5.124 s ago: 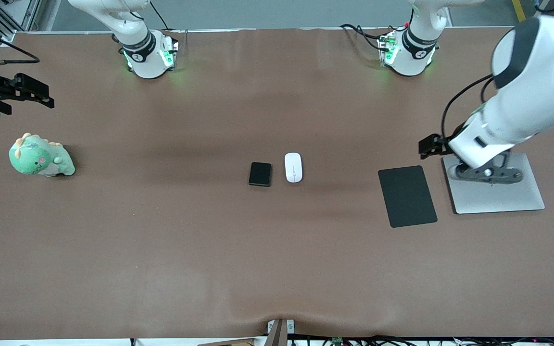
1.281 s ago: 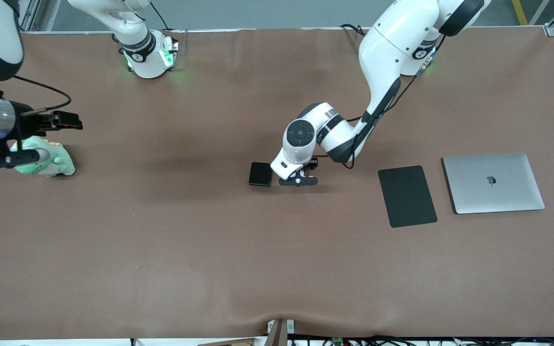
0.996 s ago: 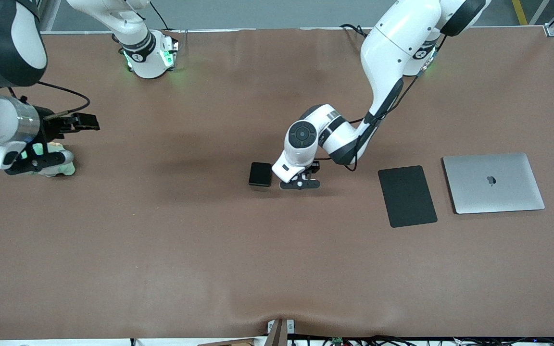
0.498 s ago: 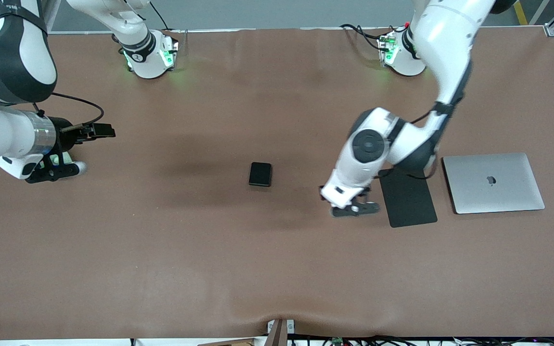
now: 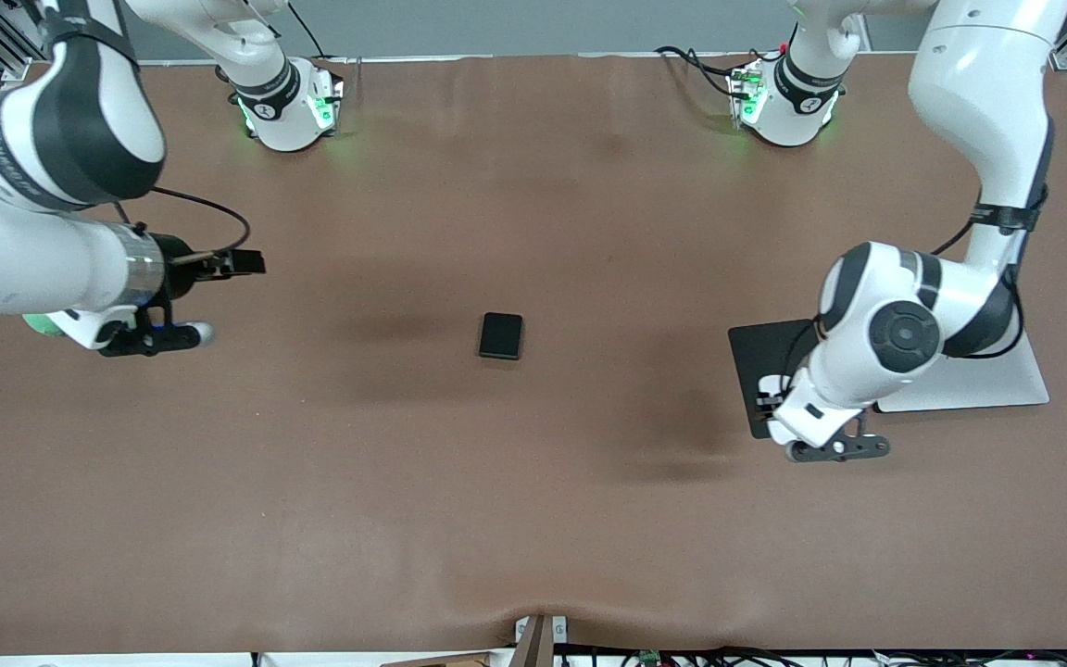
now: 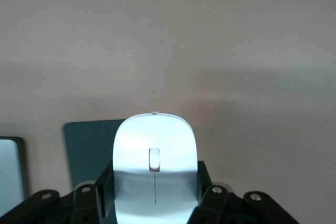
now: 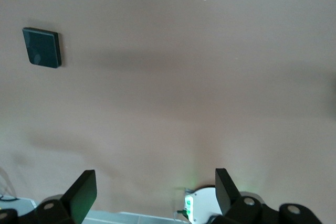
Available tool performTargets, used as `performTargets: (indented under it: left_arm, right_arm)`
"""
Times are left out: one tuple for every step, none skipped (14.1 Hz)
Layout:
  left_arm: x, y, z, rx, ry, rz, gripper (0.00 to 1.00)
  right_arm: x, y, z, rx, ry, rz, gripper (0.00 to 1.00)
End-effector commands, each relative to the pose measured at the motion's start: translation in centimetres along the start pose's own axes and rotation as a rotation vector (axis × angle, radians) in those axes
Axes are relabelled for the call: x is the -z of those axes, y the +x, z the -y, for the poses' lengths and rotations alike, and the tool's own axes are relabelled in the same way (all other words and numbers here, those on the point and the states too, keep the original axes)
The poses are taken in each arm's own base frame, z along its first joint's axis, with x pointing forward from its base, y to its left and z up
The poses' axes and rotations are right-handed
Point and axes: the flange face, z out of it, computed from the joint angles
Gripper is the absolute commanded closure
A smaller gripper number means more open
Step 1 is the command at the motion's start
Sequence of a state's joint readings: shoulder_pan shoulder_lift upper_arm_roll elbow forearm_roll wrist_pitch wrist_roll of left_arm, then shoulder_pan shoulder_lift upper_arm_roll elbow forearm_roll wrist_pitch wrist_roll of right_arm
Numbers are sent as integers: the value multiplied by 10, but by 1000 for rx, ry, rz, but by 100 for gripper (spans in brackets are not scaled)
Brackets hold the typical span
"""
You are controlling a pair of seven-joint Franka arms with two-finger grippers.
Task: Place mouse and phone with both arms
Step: 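Carry the mouse toward the mouse pad while the right gripper reaches the phone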
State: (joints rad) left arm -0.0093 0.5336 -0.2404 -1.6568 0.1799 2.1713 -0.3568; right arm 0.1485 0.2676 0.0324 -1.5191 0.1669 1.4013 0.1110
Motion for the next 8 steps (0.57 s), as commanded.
performTargets:
  left_arm:
    - [-19,1,39,-8,22,29,100]
    - [-25,1,53,3,29,38,100]
    - [-31,0,63,15,34,50,100]
    - [-36,-1,77,32,35,58,100]
    - [-41,-2,85,41,35,67,100]
    - [-44,-2,90,45,35,71,100]
    - [-53,-4,94,52,34,83,100]
    - [-55,-4,93,52,32,86,100]
  right_arm:
    - [-29,11,32,-30,19,-24,0]
    - [-35,14,41,-48,30,-40,0]
    - [-40,15,51,-62,27,-54,0]
    - [-43,16,61,-66,25,-62,0]
    - [-49,19,70,-77,23,-67,0]
    - [-55,22,80,-84,20,-75,0]
    - [-61,23,91,-93,16,-79,0]
    - [-67,26,98,-104,13,-79,0]
